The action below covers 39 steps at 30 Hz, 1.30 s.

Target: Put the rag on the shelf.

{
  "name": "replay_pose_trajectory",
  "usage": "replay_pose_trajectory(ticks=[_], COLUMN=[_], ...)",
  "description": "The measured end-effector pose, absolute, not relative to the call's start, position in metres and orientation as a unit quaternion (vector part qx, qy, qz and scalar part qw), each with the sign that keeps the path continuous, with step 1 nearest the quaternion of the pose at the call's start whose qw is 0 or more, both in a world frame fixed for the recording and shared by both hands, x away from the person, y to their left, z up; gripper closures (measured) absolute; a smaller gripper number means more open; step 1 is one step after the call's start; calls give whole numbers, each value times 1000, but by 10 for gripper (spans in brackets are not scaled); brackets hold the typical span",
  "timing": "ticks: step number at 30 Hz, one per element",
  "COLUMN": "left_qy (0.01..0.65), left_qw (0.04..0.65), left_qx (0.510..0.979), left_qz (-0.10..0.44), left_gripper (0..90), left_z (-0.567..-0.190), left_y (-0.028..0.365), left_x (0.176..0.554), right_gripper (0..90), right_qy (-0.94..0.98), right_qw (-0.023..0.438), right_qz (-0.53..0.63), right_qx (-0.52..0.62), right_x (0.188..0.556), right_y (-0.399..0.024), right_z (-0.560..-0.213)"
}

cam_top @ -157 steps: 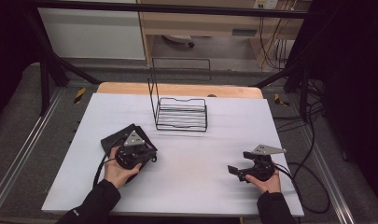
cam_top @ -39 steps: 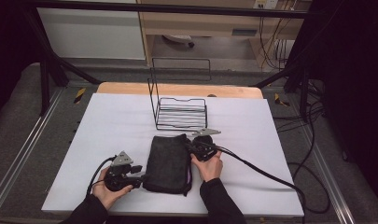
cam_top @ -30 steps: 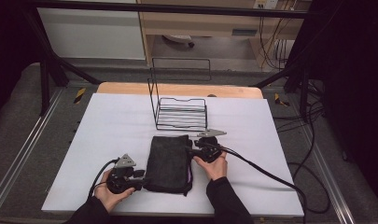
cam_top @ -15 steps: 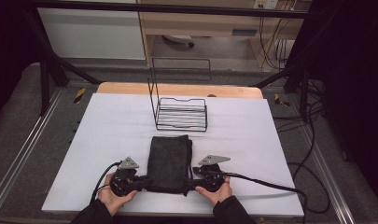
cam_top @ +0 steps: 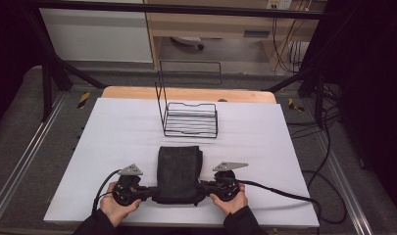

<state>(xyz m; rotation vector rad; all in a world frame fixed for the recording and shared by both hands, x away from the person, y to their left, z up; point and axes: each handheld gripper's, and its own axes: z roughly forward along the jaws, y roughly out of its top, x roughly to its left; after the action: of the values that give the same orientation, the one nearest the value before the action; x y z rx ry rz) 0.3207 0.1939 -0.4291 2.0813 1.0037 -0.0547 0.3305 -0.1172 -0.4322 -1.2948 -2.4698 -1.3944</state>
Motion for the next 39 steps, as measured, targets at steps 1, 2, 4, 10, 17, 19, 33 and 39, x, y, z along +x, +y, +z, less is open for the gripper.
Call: replay_pose_trajectory(ticks=[1, 2, 4, 10, 17, 19, 33, 39], left_qy=[392, 388, 385, 376, 375, 375, 372, 402], left_qw=[399, 392, 374, 367, 393, 394, 390, 392], left_qx=[829, 834, 844, 851, 836, 835, 837, 820], left_qz=[-20, -15, 2, 23, 76, 83, 89, 110], left_gripper=[863, 862, 860, 809, 472, 401, 160, 214], left_z=[-429, -429, -431, -434, -420, -417, -409, -411], left_y=[192, 190, 188, 190, 201, 203, 187, 183], left_x=[318, 315, 314, 314, 327, 334, 386, 413], right_gripper=[821, 813, 801, 599, 298, 236, 70, 63], right_qy=[-792, -800, -804, -812, -793, -791, -790, -789], right_qw=[12, 22, 23, -8, -82, -91, -107, -115], right_qz=[-447, -428, -420, -419, -464, -468, -468, -466], right_qx=[-415, -420, -420, -406, -386, -385, -382, -384], right_x=[330, 326, 325, 331, 345, 352, 377, 379], right_y=[-117, -117, -116, -115, -131, -135, -142, -143], right_z=[-432, -435, -439, -450, -435, -432, -425, -426])
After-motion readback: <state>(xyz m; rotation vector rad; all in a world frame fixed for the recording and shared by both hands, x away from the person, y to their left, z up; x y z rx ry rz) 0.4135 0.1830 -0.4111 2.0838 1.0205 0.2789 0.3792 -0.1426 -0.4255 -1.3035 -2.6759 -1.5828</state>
